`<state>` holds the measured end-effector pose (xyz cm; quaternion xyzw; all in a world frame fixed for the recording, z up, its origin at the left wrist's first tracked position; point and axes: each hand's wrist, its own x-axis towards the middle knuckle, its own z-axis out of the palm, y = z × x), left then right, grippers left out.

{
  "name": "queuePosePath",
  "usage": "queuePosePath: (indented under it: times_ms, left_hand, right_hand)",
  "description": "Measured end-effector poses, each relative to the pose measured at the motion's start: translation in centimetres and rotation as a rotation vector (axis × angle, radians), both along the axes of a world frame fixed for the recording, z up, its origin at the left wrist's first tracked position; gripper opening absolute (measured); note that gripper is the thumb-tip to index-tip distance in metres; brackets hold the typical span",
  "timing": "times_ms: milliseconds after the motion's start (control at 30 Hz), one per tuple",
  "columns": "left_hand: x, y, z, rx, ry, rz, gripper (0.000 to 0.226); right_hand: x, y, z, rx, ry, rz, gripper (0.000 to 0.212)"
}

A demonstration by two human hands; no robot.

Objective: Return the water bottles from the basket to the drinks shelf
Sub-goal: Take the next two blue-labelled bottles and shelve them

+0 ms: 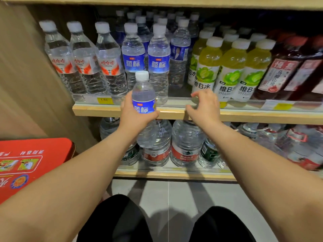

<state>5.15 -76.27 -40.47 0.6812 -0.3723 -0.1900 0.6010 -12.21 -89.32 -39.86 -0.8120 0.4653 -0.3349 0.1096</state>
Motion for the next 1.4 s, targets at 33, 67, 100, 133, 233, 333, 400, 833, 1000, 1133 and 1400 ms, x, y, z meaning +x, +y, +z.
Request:
queuePosePath:
  times_ms: [33,67,100,133,233,333,400,833,1000,1133,1400]
  left_hand:
    - [-0.8,-0.4,0.9,-0.038,-0.018,-0.007,0.092]
    - [-1.6,-0.8,1.9,-0.087,-0.018,-0.017,0.091]
    - [-2.3,-1.2,2.9,-0.138,-0.017,-0.024,0.089]
    - [-2.8,-1.6,3.9,-0.184,-0.032,-0.02,0.087]
    - [-4.2,-2.8,6.7,-0.287,-0.138,0.015,0.086]
    - [-5.2,-4.2,8.3,-0.333,-0.231,0.063,0.088]
    - [-5.7,-5.1,8.8,-0.357,-0.262,0.086,0.091]
    - [-6.7,-10.3,6.8,-0.162,-0.393,0.159,0.106]
    - [-7.2,-11.7,6.8,-0.011,-0.599,0.221,0.11]
    - [-7.4,-11.6,6.9,0.071,-0.694,0.232,0.101]
    - [-7.2,-10.8,7.2,0.172,-0.908,0.205,0.085]
  right_hand:
    - [-0.8,-0.3,-0.4,-0.004,0.058,-0.029,0.043]
    - [-1.4,-0.7,-0.7,-0.001,0.099,-0.035,0.046]
    - [-1.8,-1.0,-0.9,0.008,0.113,-0.019,0.049]
    - [-2.0,-1.2,-1.2,0.017,0.101,0.009,0.051]
    - [-2.4,-1.3,-2.2,0.026,-0.016,0.088,0.053]
    - [-2.4,-1.4,-3.2,0.024,-0.086,0.091,0.051]
    - [-2.2,-1.6,-3.4,0.055,-0.112,0.083,0.051]
    - [-2.1,-1.9,-4.0,0.064,-0.158,0.085,0.051]
    - [-2.1,-1.9,-3.9,0.082,-0.163,0.094,0.052]
    - [-2.1,-1.9,-4.0,0.071,-0.156,0.092,0.052]
    - [-2.2,-1.9,-3.8,0.083,-0.186,0.1,0.051]
